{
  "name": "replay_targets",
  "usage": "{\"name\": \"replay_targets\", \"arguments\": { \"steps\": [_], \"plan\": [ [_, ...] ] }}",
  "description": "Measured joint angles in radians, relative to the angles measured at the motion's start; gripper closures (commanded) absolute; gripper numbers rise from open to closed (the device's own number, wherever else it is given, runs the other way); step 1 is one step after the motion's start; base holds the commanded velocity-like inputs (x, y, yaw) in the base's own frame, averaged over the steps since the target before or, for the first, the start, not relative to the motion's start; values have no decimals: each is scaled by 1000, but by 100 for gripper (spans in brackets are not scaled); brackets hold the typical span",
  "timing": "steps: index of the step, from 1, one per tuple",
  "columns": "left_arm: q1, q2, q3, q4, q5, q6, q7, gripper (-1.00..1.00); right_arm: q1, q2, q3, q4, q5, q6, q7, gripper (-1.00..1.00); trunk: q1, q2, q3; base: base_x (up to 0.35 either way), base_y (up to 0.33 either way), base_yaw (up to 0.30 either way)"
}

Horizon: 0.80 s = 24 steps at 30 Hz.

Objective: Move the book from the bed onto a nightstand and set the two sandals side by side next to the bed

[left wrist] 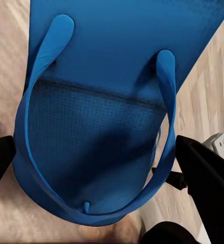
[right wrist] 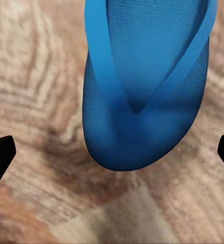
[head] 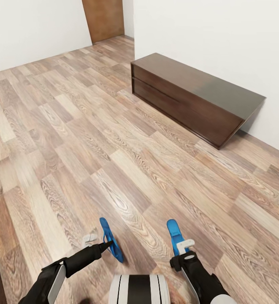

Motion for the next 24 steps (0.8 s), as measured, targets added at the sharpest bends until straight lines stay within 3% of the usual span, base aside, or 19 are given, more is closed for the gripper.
{"name": "replay_targets", "arguments": {
  "steps": [3,10,12,15,18,22,24],
  "plan": [
    [0,0,1,0,0,0,-1,100,0,0,-1,-1,-3,-8,-9,-100,1,-1,-12,0,0,0],
    [0,4,6,-1,5,2,-14,100,0,0,-1,1,-4,-11,-12,-100,1,-1,-12,0,0,0],
    [0,10,9,-2,7,4,-41,100,0,0,-1,1,-4,-11,-12,-100,1,-1,-12,0,0,0],
    [0,45,17,-9,27,10,-155,100,0,0,-1,1,-4,-11,-12,-100,1,-1,-12,0,0,0],
    [0,80,25,-21,87,24,-272,100,0,0,-1,1,-4,-11,-12,-100,1,-1,-12,0,0,0],
    [0,112,27,-64,184,85,-324,100,0,0,-2,1,-4,-11,-12,-100,1,-1,-12,0,0,0],
    [0,116,26,-72,201,96,-324,100,0,0,-2,1,-4,-11,-12,-100,1,-1,-12,0,0,0]
  ]
}}
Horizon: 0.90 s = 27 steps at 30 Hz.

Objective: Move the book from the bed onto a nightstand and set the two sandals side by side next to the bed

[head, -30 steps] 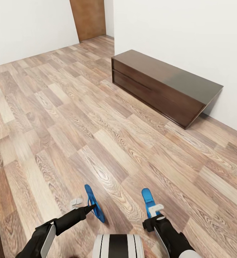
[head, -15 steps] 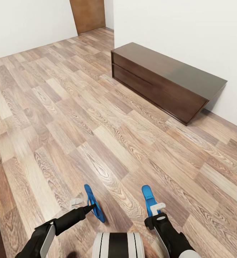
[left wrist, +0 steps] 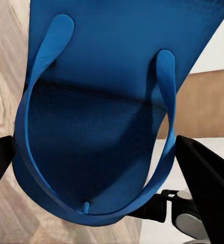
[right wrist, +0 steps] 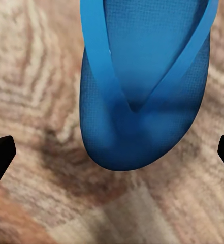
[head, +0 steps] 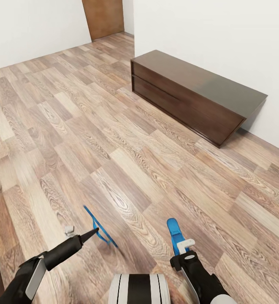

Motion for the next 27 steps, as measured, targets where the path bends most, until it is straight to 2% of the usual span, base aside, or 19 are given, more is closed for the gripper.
{"name": "replay_targets", "arguments": {
  "steps": [7,14,23,27],
  "plan": [
    [0,3,-3,-8,16,11,29,100,0,0,-2,0,0,0,0,-100,0,0,0,1,0,0],
    [0,0,-6,-9,15,11,41,100,0,0,1,0,0,0,0,-100,0,0,0,128,0,0],
    [0,-1,-6,-9,15,11,58,100,0,0,1,0,0,-1,0,-100,0,0,0,32,0,0],
    [0,-1,-8,-9,15,11,59,100,0,0,1,0,0,-1,0,-100,0,0,0,231,0,0]
  ]
}}
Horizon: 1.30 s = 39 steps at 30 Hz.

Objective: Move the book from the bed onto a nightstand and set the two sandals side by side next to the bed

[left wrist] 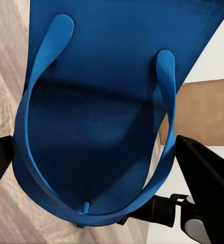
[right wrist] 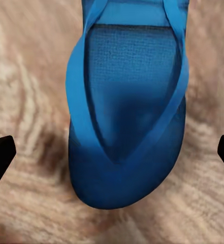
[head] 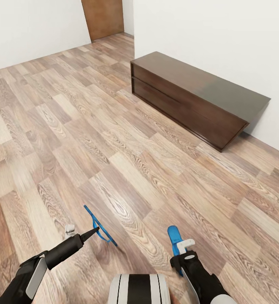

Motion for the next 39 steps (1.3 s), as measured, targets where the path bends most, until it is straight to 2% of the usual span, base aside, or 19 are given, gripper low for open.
{"name": "replay_targets", "arguments": {
  "steps": [5,18,33,39],
  "plan": [
    [0,0,0,0,0,0,0,100,0,0,0,0,0,1,0,-100,0,0,0,202,0,0],
    [0,0,2,0,0,0,0,100,0,0,0,0,0,0,0,-100,0,0,0,11,0,0],
    [0,0,1,0,0,0,1,100,0,0,0,0,0,1,0,-100,7,-3,-58,0,0,0],
    [0,0,1,0,0,0,1,100,0,0,0,0,0,0,0,-100,7,-3,-58,0,0,0]
  ]
}}
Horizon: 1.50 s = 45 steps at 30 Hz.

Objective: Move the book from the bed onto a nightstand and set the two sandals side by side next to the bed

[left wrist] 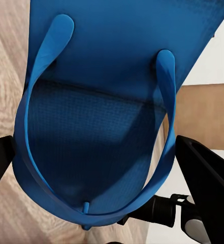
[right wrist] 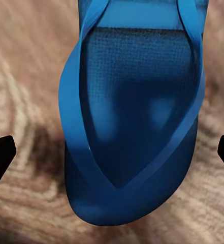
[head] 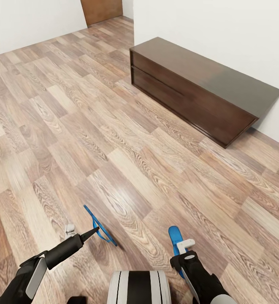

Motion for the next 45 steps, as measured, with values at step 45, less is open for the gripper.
{"name": "replay_targets", "arguments": {
  "steps": [45],
  "plan": [
    [0,0,-1,0,-1,0,0,100,0,0,1,0,0,0,0,-100,5,-2,-39,24,0,0]
  ]
}}
